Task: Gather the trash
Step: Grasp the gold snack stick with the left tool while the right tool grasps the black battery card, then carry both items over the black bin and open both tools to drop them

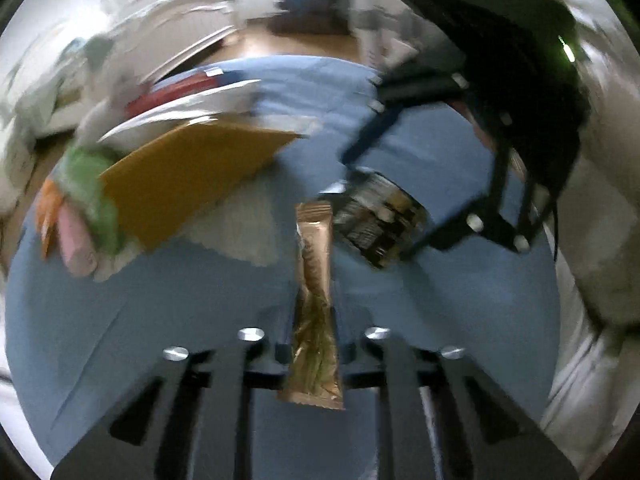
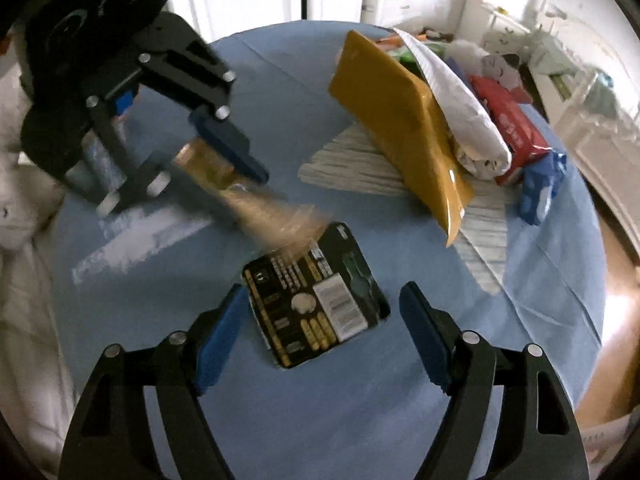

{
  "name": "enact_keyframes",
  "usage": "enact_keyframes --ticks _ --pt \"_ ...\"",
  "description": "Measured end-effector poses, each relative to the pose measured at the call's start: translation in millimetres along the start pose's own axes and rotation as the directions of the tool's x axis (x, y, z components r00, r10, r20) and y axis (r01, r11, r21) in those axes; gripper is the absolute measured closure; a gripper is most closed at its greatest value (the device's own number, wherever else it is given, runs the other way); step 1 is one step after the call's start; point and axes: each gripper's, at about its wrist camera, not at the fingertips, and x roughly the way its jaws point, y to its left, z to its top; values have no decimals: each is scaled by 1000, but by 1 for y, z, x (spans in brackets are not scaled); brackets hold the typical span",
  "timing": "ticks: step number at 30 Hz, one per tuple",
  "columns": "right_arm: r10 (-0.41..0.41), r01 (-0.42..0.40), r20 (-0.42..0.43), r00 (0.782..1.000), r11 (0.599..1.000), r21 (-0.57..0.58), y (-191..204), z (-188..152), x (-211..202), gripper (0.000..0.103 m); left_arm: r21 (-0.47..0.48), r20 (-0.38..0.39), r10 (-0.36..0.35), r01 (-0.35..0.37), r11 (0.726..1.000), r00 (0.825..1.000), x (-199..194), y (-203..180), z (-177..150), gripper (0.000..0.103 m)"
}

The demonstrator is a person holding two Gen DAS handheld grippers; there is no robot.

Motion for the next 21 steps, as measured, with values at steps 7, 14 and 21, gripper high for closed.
enact_keyframes --ticks 7,14,21 --pt "-35 30 39 999 991 127 -2 5 -1 45 -186 117 17 5 983 993 -31 37 -2 91" --pt "-127 -6 287 949 908 420 -8 -32 -50 45 -232 228 37 18 972 973 -55 25 16 91" --pt "-406 -49 469 784 713 700 -24 -76 -112 44 -252 318 -14 98 963 948 -46 -2 62 90"
